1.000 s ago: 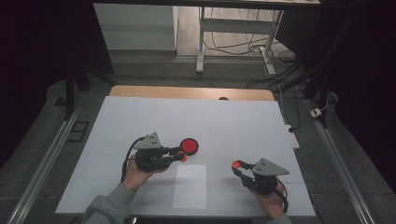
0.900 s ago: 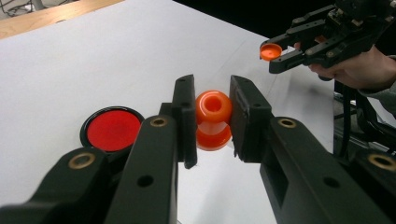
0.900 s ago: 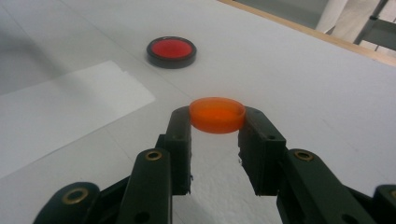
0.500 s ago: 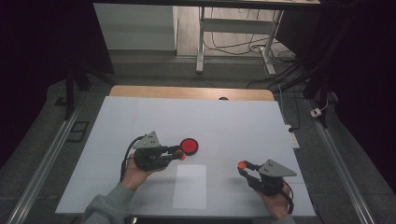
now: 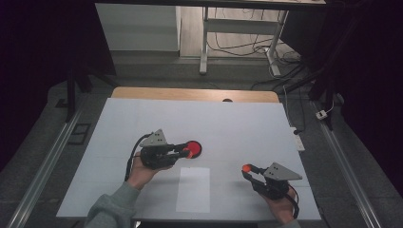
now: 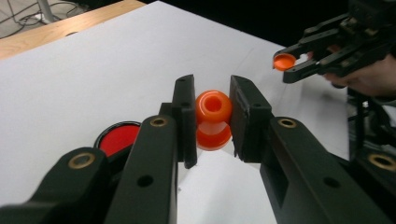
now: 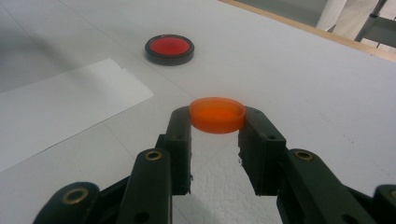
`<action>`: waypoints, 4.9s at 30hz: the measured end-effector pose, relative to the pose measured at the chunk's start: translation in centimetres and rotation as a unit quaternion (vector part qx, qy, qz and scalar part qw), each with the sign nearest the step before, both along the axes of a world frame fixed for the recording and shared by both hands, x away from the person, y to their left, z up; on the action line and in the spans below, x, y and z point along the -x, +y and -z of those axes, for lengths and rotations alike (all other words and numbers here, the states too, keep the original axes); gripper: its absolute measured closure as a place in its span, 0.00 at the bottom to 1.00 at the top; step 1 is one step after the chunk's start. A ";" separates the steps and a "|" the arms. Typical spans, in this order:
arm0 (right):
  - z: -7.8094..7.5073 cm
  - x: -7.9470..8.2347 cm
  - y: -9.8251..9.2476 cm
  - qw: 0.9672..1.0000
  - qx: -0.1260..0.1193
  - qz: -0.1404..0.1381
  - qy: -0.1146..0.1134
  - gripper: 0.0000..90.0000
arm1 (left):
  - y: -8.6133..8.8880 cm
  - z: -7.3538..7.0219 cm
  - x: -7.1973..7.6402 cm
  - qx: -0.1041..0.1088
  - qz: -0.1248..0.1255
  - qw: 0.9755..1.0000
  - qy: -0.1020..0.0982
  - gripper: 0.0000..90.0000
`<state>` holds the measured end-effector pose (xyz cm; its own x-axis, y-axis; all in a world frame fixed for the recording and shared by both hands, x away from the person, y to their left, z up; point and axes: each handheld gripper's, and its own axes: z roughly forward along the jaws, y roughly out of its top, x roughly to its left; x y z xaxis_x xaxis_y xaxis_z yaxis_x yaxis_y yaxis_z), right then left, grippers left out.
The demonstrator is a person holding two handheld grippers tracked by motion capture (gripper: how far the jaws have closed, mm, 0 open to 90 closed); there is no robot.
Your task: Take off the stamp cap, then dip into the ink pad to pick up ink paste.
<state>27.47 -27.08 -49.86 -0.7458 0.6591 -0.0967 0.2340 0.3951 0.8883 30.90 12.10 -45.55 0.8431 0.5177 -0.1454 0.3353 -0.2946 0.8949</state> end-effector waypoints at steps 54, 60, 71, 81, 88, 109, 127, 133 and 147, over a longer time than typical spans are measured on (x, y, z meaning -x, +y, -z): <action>0.1 -0.1 0.1 1.000 0.001 0.001 -0.001 0.72 | -2.3 4.6 -7.3 -0.075 -0.056 0.995 0.048 0.81; 0.1 -0.1 0.0 1.000 0.001 0.003 0.001 0.72 | -2.8 5.2 -7.5 -0.085 -0.057 0.994 0.047 0.81; 0.2 -0.1 0.0 1.000 0.002 0.005 0.001 0.72 | -3.0 5.7 -7.5 -0.087 -0.059 0.994 0.041 0.81; 0.2 -0.1 0.0 1.000 0.003 0.003 0.001 0.72 | -3.3 6.2 -7.5 -0.095 -0.059 0.993 0.040 0.81; 0.2 -0.1 0.0 1.000 0.004 0.005 0.001 0.72 | -3.3 6.4 -7.5 -0.097 -0.062 0.993 0.036 0.81; 0.1 0.0 -0.1 1.000 0.002 0.004 0.000 0.72 | -3.7 7.2 -7.0 -0.125 -0.061 0.990 0.006 0.82; 0.1 0.0 0.0 1.000 0.003 0.003 0.000 0.72 | -3.6 7.4 -7.0 -0.121 -0.064 0.991 0.014 0.81; 0.0 0.0 0.0 1.000 0.001 0.002 -0.001 0.72 | -3.5 7.1 -7.0 -0.108 -0.068 0.992 0.014 0.81; 0.1 0.0 0.2 1.000 0.002 0.000 -0.001 0.72 | -2.8 5.6 -6.9 -0.036 -0.079 0.996 0.013 0.81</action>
